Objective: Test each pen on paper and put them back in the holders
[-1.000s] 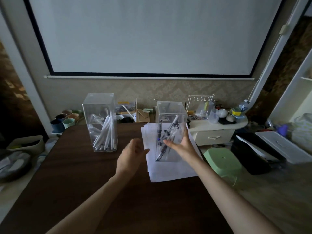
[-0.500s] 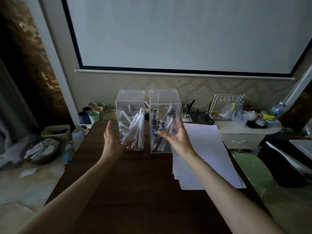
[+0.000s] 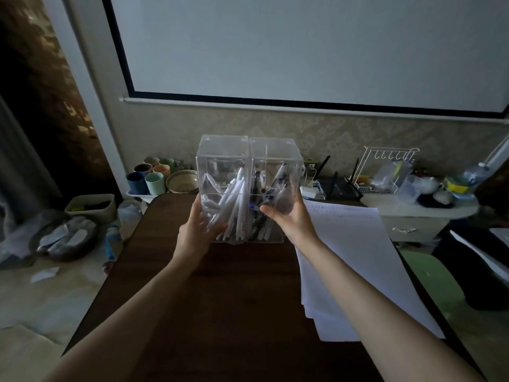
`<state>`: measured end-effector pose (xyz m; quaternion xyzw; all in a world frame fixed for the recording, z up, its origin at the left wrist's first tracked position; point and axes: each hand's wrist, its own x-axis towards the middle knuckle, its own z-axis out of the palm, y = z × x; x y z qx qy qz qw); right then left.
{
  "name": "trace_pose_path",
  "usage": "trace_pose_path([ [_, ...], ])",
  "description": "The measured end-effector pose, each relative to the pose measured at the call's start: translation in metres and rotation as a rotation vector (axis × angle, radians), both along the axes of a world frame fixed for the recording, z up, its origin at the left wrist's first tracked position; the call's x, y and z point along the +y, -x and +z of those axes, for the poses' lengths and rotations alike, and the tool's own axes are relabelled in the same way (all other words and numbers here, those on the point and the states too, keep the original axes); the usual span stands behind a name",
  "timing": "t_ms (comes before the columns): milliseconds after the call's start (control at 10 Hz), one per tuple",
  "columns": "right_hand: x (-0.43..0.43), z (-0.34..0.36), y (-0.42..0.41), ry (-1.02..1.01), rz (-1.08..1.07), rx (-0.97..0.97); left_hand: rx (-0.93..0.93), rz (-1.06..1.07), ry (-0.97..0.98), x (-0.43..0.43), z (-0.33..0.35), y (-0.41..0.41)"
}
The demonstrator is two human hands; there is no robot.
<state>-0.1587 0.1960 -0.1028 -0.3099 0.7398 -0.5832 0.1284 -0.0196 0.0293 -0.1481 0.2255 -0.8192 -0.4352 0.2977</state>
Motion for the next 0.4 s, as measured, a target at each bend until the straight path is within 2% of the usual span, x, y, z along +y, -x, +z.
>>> trace_pose_path([
  [200, -0.005, 0.002, 0.006, -0.074, 0.013, -0.013, -0.038, 0.001, 0.034, -0.002, 0.004, 0.007],
  [300, 0.0, 0.012, -0.001, -0.106, 0.008, -0.12, 0.004, -0.145, 0.018, -0.002, 0.013, 0.002],
  [400, 0.027, 0.023, -0.007, -0.07, -0.142, -0.095, 0.054, -0.052, -0.056, 0.005, 0.028, -0.02],
])
